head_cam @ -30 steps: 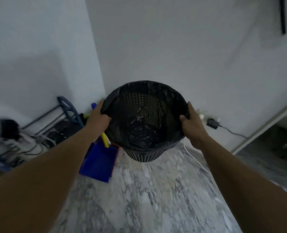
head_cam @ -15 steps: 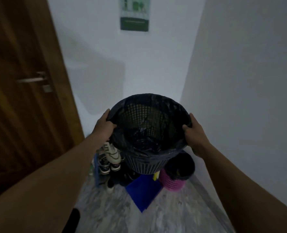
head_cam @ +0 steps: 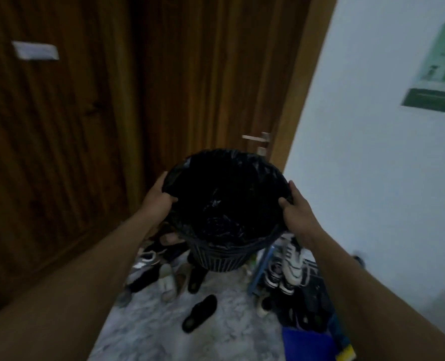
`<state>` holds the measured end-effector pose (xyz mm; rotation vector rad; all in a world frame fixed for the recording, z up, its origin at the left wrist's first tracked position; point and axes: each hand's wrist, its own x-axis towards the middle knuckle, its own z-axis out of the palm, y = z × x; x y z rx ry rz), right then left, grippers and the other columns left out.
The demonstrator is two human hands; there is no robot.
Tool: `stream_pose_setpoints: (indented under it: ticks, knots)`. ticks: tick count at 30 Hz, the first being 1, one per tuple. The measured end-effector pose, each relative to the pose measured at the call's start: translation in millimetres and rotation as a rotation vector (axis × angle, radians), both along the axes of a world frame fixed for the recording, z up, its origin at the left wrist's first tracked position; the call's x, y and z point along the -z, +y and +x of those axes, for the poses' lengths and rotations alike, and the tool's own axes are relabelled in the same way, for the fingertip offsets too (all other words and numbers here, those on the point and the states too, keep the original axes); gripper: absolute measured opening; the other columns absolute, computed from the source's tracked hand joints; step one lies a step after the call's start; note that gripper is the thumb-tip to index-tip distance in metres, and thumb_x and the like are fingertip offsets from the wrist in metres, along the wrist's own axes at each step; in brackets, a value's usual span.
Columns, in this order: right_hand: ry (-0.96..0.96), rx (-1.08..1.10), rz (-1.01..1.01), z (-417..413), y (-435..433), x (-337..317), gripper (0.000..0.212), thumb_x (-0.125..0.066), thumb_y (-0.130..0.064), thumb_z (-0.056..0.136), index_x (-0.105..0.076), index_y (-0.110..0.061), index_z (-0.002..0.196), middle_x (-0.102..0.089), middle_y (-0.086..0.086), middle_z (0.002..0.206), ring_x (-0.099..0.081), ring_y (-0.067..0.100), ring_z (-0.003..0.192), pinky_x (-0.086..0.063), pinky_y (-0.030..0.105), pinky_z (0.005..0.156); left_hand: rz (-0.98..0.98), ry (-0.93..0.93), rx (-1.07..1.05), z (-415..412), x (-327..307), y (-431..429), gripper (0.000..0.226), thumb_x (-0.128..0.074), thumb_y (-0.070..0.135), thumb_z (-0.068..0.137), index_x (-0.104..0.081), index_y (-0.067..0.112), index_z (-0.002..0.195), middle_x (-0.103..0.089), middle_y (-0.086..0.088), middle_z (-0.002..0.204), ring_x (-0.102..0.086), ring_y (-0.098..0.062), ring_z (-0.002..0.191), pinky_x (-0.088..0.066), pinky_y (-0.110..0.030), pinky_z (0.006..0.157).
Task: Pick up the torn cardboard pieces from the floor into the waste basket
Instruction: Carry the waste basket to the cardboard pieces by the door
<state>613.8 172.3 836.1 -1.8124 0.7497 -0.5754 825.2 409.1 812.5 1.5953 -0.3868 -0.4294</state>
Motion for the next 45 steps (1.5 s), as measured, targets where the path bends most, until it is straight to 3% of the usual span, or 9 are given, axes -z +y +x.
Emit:
stream_pose_setpoints:
  ticks: [3,7,10,18,21,25,29,33,45]
  knots:
    - [0.024,-0.189,0.05,61,68,-2,0.061,-0.042,-0.025,0.109,-0.014,-0.036,0.162,-0.04,-0.012,0.15,-0.046,0.017,0.132,-0.038,0.035,0.111,-0.04,0.022,-0.132,22,3,101,0.076,-0.044,-0.013,0.09,-0.045,0.039,0.145,-0.056,0.001,0.139,-0.054,-0.026,0.126,-0.046,-0.051,0.108]
    - [0.047,-0.393,0.124,128,180,-2,0.063,-0.041,-0.022,0.11,-0.01,-0.039,0.162,-0.03,-0.004,0.164,-0.041,0.026,0.143,-0.042,0.044,0.113,-0.075,0.068,-0.388,23,0,236,0.078,-0.043,-0.013,0.095,-0.031,0.034,0.156,-0.051,0.002,0.134,-0.052,-0.024,0.121,-0.049,-0.044,0.103]
    - [0.059,-0.524,0.117,168,271,-1,0.064,-0.044,-0.023,0.109,-0.012,-0.044,0.16,-0.029,-0.006,0.165,-0.04,0.025,0.144,-0.04,0.048,0.115,-0.115,0.069,-0.576,12,2,337,0.075,-0.042,-0.017,0.09,-0.041,0.034,0.145,-0.062,0.002,0.124,-0.06,-0.022,0.11,-0.053,-0.037,0.093]
    - [0.088,-0.892,0.046,214,532,-4,0.062,-0.043,-0.023,0.109,-0.014,-0.044,0.16,-0.027,-0.005,0.165,-0.032,0.028,0.149,-0.033,0.051,0.119,-0.131,0.04,-0.956,-56,11,606,0.081,-0.043,-0.012,0.079,-0.047,0.034,0.145,-0.065,-0.005,0.129,-0.062,-0.03,0.114,-0.054,-0.052,0.096]
    - [0.113,-1.03,0.078,212,626,-7,0.061,-0.041,-0.023,0.11,-0.013,-0.043,0.161,-0.027,-0.004,0.165,-0.035,0.03,0.147,-0.037,0.055,0.115,-0.133,0.031,-1.073,-99,-1,683,0.068,-0.037,-0.016,0.089,-0.048,0.035,0.133,-0.065,-0.003,0.118,-0.063,-0.027,0.101,-0.057,-0.045,0.086]
    - [0.122,-1.218,0.094,204,736,-8,0.058,-0.04,-0.028,0.11,-0.016,-0.047,0.159,-0.03,-0.006,0.163,-0.04,0.031,0.143,-0.045,0.06,0.107,-0.123,0.015,-1.192,-153,-2,776,0.08,-0.036,-0.017,0.091,-0.037,0.036,0.151,-0.06,-0.006,0.128,-0.062,-0.031,0.105,-0.058,-0.045,0.079]
    - [0.1,-1.401,0.049,193,834,-7,0.058,-0.041,-0.028,0.11,-0.016,-0.041,0.16,-0.029,-0.003,0.165,-0.035,0.031,0.148,-0.034,0.06,0.116,-0.168,-0.006,-1.381,-205,-2,847,0.078,-0.037,-0.021,0.089,-0.04,0.033,0.145,-0.063,0.001,0.115,-0.063,-0.021,0.096,-0.056,-0.037,0.072]
    - [0.085,-1.573,0.007,178,931,0,0.054,-0.039,-0.025,0.111,-0.022,-0.038,0.16,-0.034,-0.004,0.161,-0.035,0.026,0.147,-0.034,0.053,0.119,-0.19,0.007,-1.544,-258,6,907,0.084,-0.038,-0.021,0.086,-0.033,0.028,0.154,-0.058,-0.005,0.13,-0.061,-0.023,0.1,-0.055,-0.035,0.074]
    - [0.221,-1.994,0.022,103,1234,30,0.059,-0.04,-0.029,0.11,-0.012,-0.039,0.162,-0.024,-0.004,0.167,-0.033,0.028,0.149,-0.034,0.054,0.118,-0.186,0.06,-1.97,-407,40,1101,0.09,-0.042,-0.021,0.079,-0.04,0.036,0.149,-0.058,-0.008,0.137,-0.062,-0.037,0.113,-0.058,-0.059,0.081]
